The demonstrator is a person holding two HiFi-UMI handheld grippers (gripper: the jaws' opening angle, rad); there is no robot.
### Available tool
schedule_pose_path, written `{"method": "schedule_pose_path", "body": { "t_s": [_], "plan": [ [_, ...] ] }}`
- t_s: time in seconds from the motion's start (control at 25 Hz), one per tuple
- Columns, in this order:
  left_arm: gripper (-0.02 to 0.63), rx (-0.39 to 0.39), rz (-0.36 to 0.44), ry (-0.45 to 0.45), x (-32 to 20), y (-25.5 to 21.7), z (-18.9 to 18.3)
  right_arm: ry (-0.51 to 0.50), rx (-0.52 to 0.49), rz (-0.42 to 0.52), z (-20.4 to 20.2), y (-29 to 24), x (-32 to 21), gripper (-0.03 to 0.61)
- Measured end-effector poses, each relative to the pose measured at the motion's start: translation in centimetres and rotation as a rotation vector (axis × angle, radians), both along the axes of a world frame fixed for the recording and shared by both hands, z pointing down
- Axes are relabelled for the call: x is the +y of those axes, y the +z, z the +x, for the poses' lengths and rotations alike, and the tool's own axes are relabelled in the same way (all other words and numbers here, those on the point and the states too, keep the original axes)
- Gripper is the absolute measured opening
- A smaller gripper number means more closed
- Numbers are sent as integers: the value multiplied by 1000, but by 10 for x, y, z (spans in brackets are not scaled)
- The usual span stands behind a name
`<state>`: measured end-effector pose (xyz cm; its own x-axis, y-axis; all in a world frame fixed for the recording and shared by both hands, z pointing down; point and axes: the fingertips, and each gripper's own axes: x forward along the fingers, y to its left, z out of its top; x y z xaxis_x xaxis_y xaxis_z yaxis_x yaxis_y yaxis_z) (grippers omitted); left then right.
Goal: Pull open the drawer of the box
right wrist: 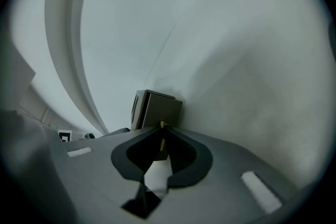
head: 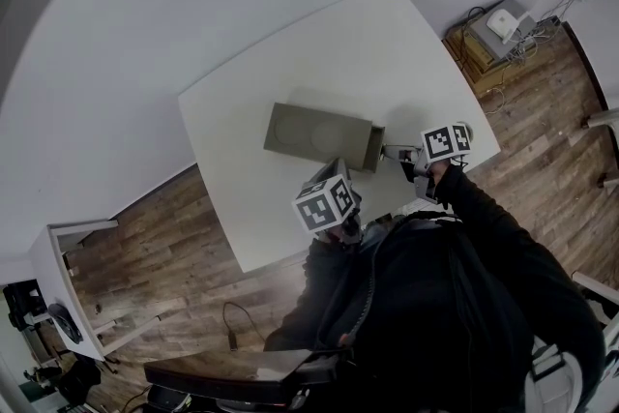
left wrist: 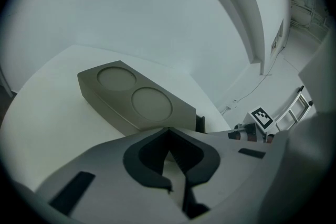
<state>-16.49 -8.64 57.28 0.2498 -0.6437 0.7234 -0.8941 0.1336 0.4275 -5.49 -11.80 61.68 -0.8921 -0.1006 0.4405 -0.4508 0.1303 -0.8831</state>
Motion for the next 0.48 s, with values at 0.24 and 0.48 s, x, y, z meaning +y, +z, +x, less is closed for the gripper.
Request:
{"method": "schedule_pose_path", "body": {
  "t_s": [0.24, 0.48],
  "plan": [
    [-3, 13, 1, -13, 2, 1, 0, 6, 9, 8, 8, 1, 4, 32],
    [-3, 7, 4, -16, 3, 1, 0, 10, 16, 11, 12, 1, 5, 32]
  ]
}}
